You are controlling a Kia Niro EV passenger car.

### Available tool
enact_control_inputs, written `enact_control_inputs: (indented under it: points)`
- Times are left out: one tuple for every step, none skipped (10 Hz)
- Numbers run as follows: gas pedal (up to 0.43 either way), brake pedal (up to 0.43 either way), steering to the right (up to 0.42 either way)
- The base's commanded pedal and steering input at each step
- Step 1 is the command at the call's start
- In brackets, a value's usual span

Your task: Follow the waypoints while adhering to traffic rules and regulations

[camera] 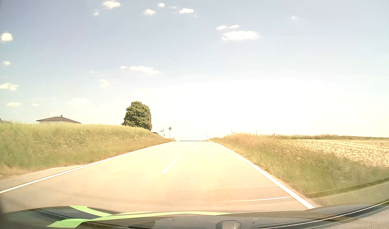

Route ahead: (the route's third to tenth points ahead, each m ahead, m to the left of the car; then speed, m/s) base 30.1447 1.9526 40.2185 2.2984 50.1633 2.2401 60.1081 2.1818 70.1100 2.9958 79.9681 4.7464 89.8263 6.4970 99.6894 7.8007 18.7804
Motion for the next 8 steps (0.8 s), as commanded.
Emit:
enact_control_inputs:
  points:
    - [0.169,0.0,-0.007]
    - [0.169,0.0,-0.007]
    - [0.169,0.0,-0.007]
    - [0.177,0.0,-0.007]
    - [0.22,0.0,-0.008]
    - [0.228,0.0,-0.008]
    - [0.26,0.0,-0.008]
    - [0.268,0.0,-0.008]
